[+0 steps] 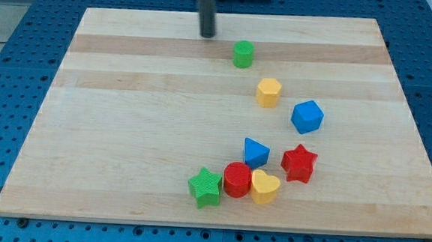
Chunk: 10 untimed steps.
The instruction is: Move the green circle above the yellow hexagon
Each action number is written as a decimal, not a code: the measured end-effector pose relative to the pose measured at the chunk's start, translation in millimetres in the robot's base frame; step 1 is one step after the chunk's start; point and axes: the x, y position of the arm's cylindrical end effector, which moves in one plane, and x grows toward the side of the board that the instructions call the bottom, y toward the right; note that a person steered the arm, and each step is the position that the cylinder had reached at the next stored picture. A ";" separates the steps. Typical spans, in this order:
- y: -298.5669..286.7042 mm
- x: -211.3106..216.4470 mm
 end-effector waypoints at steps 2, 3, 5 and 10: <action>3.9 37.1; 9.4 43.4; 39.4 40.3; 54.4 79.4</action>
